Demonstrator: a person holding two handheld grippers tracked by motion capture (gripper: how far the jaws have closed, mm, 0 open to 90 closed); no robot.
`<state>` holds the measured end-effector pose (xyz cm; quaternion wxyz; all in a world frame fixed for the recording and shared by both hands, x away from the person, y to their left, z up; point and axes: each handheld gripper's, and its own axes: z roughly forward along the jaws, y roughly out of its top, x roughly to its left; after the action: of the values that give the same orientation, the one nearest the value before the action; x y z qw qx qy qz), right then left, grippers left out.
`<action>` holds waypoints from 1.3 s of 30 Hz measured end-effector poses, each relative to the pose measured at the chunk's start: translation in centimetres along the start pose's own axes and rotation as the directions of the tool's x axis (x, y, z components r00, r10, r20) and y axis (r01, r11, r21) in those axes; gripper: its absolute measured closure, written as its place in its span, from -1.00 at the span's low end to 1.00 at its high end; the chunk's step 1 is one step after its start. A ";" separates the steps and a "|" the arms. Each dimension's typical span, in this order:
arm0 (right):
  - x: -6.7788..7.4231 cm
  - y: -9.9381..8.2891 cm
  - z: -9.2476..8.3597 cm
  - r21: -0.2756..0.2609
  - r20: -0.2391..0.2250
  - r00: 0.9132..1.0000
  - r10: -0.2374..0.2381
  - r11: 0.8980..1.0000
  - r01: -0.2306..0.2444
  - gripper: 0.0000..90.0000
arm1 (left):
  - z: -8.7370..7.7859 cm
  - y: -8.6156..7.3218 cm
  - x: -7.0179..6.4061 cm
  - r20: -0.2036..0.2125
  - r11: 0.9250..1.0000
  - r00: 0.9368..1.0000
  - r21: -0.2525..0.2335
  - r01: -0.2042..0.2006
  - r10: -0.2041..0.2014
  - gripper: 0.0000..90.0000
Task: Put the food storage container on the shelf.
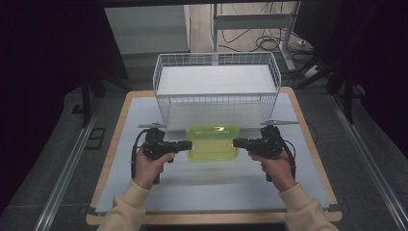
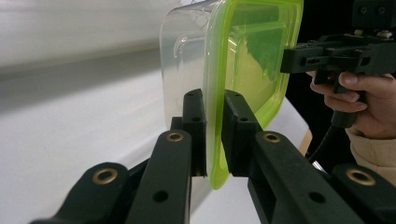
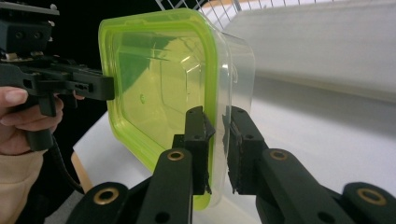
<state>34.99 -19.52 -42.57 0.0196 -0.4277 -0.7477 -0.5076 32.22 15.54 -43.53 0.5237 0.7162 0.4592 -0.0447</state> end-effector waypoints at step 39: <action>2.5 7.6 -3.0 -0.074 0.038 0.995 -0.091 0.993 0.094 0.77 | -1.9 7.5 -1.9 0.021 0.997 0.998 -0.058 -0.055 0.056 0.80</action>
<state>37.21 -19.37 -34.28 -0.0329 -0.4017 -0.7471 -0.5286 35.59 15.67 -36.35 0.5504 0.7126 0.4343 -0.0251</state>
